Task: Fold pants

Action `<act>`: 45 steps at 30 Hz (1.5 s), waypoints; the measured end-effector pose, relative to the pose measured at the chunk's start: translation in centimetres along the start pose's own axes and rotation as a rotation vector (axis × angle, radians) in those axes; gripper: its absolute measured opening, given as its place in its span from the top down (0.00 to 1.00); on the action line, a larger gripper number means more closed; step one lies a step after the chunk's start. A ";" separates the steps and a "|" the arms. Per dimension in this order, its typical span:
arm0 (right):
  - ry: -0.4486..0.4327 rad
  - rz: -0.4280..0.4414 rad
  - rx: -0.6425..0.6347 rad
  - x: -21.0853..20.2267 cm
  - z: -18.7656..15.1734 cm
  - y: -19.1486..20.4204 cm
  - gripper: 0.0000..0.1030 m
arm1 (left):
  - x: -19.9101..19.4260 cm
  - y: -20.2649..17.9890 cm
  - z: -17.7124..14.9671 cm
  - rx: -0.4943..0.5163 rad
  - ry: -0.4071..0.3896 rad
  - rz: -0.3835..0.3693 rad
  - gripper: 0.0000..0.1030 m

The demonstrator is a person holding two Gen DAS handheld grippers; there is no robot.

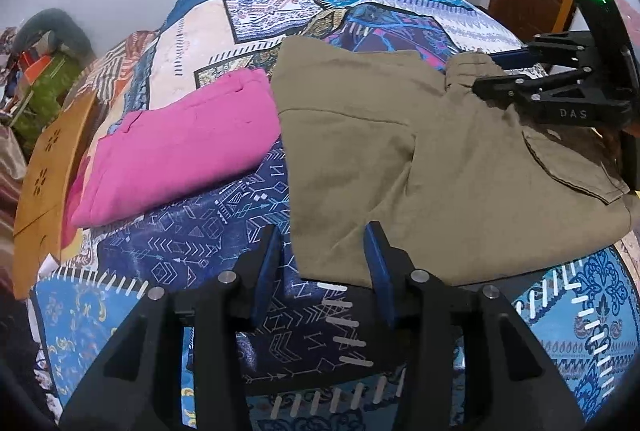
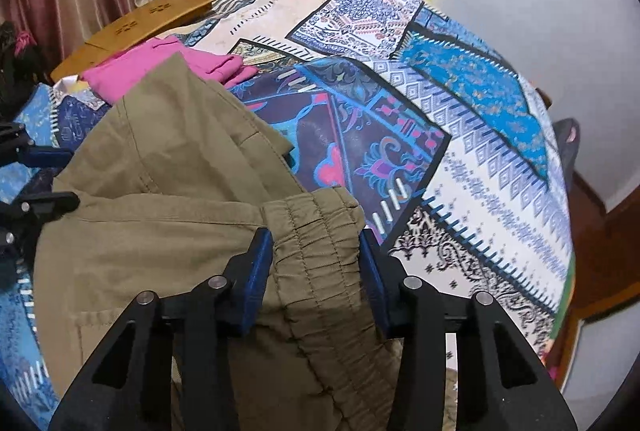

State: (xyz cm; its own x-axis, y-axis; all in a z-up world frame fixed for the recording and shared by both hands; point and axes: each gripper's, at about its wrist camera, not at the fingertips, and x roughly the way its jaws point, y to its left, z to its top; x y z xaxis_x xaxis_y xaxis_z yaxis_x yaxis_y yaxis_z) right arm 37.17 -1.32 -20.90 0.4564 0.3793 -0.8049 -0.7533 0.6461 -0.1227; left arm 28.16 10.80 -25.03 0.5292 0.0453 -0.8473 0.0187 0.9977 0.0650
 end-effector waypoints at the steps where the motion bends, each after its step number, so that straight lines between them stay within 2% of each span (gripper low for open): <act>1: -0.006 -0.018 -0.010 -0.1 -0.2 0.2 0.62 | 0.0 0.1 0.0 -0.007 0.001 0.006 0.56; 4: -0.014 -0.049 -0.021 -0.1 0.0 0.4 0.62 | 0.0 0.2 -0.2 -0.020 0.001 0.019 0.56; 12: -0.011 -0.063 0.040 -1.4 -0.1 -0.1 0.58 | -0.3 1.3 -0.5 -0.065 0.030 0.085 0.55; 16: -0.066 -0.090 0.099 -4.9 -0.6 -0.5 0.54 | -1.4 2.7 -0.5 -0.120 0.047 0.039 0.56; 18: -0.090 -0.103 0.111 -6.8 -1.1 -0.5 0.53 | -2.5 2.6 -0.5 -0.107 0.025 0.054 0.56; 21: -0.128 -0.131 0.146 -10.5 -2.7 -0.6 0.41 | -4.3 2.0 -0.5 -0.071 -0.011 0.068 0.54; 23: -0.147 -0.142 0.176 -12.2 -3.8 -0.7 0.39 | -5.2 1.5 -0.3 -0.054 -0.032 0.059 0.41; 28: -0.147 -0.202 0.294 -15.1 -7.6 -1.3 0.38 | -6.2 0.0 0.3 0.010 -0.053 0.041 0.39; 33: -0.132 -0.203 0.418 -15.7 -10.9 -1.8 0.38 | -5.8 -0.6 1.0 0.026 -0.047 -0.005 0.39; 34: -0.132 -0.205 0.445 -15.6 -11.6 -1.9 0.34 | -5.6 -0.6 1.1 0.022 -0.043 -0.014 0.39; 40: -0.075 -0.109 0.553 -12.9 -14.0 -2.2 0.31 | -3.7 -0.1 2.1 -0.010 -0.020 -0.064 0.37; 41: -0.061 -0.100 0.564 -12.0 -14.0 -2.3 0.31 | -3.1 0.2 2.4 -0.022 -0.007 -0.072 0.27; 43: -0.036 -0.090 0.582 -10.6 -14.0 -2.6 0.31 | -2.1 0.7 2.9 -0.048 0.010 -0.086 0.17; 45: -0.001 -0.064 0.614 -8.8 -14.1 -3.1 0.31 | -1.1 1.2 3.5 -0.062 0.015 -0.110 0.17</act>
State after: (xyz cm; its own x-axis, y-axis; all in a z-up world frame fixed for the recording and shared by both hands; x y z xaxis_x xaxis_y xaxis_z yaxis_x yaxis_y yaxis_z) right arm 28.79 -16.01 -21.60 0.4919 0.3276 -0.8066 -0.3146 0.9308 0.1862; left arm 30.57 11.80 -22.12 0.5142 -0.0640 -0.8553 0.0233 0.9979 -0.0607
